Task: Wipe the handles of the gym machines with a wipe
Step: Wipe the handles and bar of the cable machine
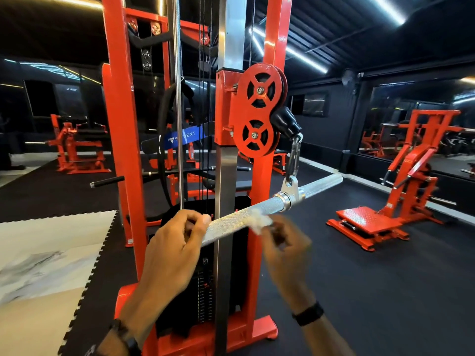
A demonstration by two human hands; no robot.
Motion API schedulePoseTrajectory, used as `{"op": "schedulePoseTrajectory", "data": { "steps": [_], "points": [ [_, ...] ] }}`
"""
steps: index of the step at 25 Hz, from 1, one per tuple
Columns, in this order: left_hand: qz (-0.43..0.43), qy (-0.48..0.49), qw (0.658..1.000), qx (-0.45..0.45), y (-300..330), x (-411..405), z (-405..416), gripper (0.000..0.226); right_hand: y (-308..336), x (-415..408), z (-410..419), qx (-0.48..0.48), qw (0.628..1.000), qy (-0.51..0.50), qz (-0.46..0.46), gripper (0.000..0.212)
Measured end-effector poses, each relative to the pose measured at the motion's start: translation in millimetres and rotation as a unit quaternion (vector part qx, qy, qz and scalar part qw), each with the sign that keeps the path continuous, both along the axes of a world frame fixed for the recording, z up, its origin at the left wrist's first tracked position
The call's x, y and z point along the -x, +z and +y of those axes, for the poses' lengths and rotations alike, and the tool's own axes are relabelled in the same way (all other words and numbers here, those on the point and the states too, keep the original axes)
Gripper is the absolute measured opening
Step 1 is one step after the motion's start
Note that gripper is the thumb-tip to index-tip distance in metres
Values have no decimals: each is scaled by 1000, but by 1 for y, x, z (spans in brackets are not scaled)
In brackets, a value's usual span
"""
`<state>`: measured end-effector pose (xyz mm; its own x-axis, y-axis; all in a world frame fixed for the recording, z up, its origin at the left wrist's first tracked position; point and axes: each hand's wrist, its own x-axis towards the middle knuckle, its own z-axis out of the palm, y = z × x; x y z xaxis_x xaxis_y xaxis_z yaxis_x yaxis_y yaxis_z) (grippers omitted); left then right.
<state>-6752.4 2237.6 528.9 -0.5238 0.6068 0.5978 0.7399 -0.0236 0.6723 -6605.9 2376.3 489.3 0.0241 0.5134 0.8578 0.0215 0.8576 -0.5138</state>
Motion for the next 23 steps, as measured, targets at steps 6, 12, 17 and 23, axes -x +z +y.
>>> {"op": "schedulePoseTrajectory", "data": {
  "steps": [6,12,17,23],
  "points": [
    [338,117,933,47,0,-26,24,49,19,-69,79,103,981,-104,129,12],
    [357,151,914,123,16,-71,80,50,30,-72,136,110,989,-38,96,5],
    [269,196,914,231,39,-99,143,45,33,-68,181,32,997,68,2,13],
    [242,226,897,291,38,-102,155,55,30,-59,190,-48,981,173,-76,16]
  ]
}}
